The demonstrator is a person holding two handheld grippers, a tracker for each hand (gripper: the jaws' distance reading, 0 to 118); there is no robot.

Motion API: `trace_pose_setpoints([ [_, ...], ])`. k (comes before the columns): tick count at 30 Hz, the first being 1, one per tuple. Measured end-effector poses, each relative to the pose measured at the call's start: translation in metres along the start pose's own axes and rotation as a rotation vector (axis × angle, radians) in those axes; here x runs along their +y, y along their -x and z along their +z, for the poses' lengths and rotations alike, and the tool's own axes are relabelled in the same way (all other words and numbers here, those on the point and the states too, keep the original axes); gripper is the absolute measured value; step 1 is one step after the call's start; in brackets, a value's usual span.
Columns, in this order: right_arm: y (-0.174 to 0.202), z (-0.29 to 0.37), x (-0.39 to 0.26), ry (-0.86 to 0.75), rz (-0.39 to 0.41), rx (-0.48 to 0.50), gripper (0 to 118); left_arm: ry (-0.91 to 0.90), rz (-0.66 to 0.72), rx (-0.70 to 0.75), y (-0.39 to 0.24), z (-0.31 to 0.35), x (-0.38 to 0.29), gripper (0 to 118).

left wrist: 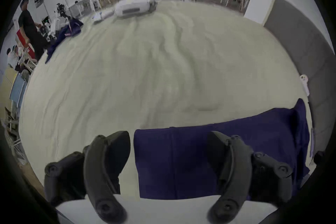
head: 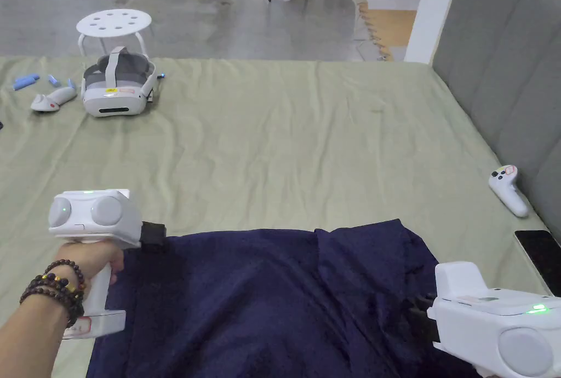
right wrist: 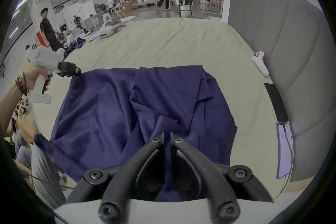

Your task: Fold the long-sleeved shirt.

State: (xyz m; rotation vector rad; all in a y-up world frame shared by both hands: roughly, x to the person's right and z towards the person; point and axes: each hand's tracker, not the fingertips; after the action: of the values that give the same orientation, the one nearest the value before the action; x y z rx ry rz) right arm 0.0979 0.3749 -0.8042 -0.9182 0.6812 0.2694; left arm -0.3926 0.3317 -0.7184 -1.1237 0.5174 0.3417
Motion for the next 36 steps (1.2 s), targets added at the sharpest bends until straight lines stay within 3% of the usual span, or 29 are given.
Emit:
trace_pose_setpoints([
  [3, -0.004, -0.006, 0.012, 0.007, 0.013, -0.022, 7, 0.113, -0.070, -0.036, -0.008, -0.018, -0.012, 81],
  [5, -0.008, -0.010, 0.021, 0.000, 0.021, -0.023, 7, -0.031, -0.161, 0.017, -0.014, -0.011, -0.024, 81],
  [7, -0.012, -0.019, 0.038, -0.005, 0.019, -0.022, 7, -0.023, -0.056, -0.015, -0.008, -0.013, -0.029, 78],
  [9, -0.016, -0.031, 0.059, -0.009, 0.020, -0.018, 7, -0.024, -0.077, -0.011, -0.007, -0.009, -0.028, 73],
  [10, -0.019, -0.037, 0.072, -0.011, 0.021, -0.016, 7, -0.023, -0.096, -0.010, -0.009, -0.003, -0.026, 58],
  [12, -0.027, -0.052, 0.105, -0.010, 0.022, -0.018, 7, -0.034, -0.111, -0.039, -0.012, 0.009, -0.022, 10],
  [13, -0.032, -0.061, 0.123, -0.009, 0.007, -0.021, 9, -0.046, -0.098, -0.030, -0.015, 0.018, -0.020, 10],
  [14, -0.037, -0.072, 0.139, 0.002, -0.011, -0.035, 20, -0.078, -0.097, -0.015, -0.017, 0.025, -0.019, 10],
  [15, -0.045, -0.082, 0.156, 0.030, -0.039, -0.050, 46, -0.123, -0.111, -0.021, -0.019, 0.033, -0.017, 10],
  [16, -0.051, -0.096, 0.170, 0.072, -0.070, -0.063, 88, -0.147, -0.114, -0.033, -0.021, 0.040, -0.015, 10],
  [17, -0.056, -0.110, 0.179, 0.116, -0.085, -0.062, 106, -0.168, -0.103, -0.039, -0.024, 0.047, -0.014, 10],
  [18, -0.061, -0.121, 0.184, 0.146, -0.086, -0.051, 108, -0.185, -0.097, -0.043, -0.024, 0.052, -0.011, 10],
  [21, -0.067, -0.150, 0.193, 0.265, -0.108, -0.073, 79, -0.218, -0.091, -0.041, -0.023, 0.058, -0.001, 10],
  [24, -0.068, -0.171, 0.181, 0.336, -0.115, -0.095, 73, -0.208, -0.102, -0.048, -0.024, 0.055, 0.004, 10],
  [27, -0.065, -0.188, 0.165, 0.428, -0.098, -0.052, 49, -0.206, -0.109, -0.043, -0.025, 0.047, 0.003, 10],
  [28, -0.064, -0.189, 0.161, 0.402, -0.100, -0.051, 45, -0.208, -0.113, -0.044, -0.025, 0.045, 0.002, 10],
  [31, -0.067, -0.184, 0.164, 0.326, -0.085, -0.014, 12, -0.204, -0.109, -0.039, -0.024, 0.039, 0.002, 10],
  [36, -0.064, -0.144, 0.174, 0.216, -0.046, -0.014, 12, -0.225, -0.066, -0.068, -0.019, 0.054, 0.000, 10],
])
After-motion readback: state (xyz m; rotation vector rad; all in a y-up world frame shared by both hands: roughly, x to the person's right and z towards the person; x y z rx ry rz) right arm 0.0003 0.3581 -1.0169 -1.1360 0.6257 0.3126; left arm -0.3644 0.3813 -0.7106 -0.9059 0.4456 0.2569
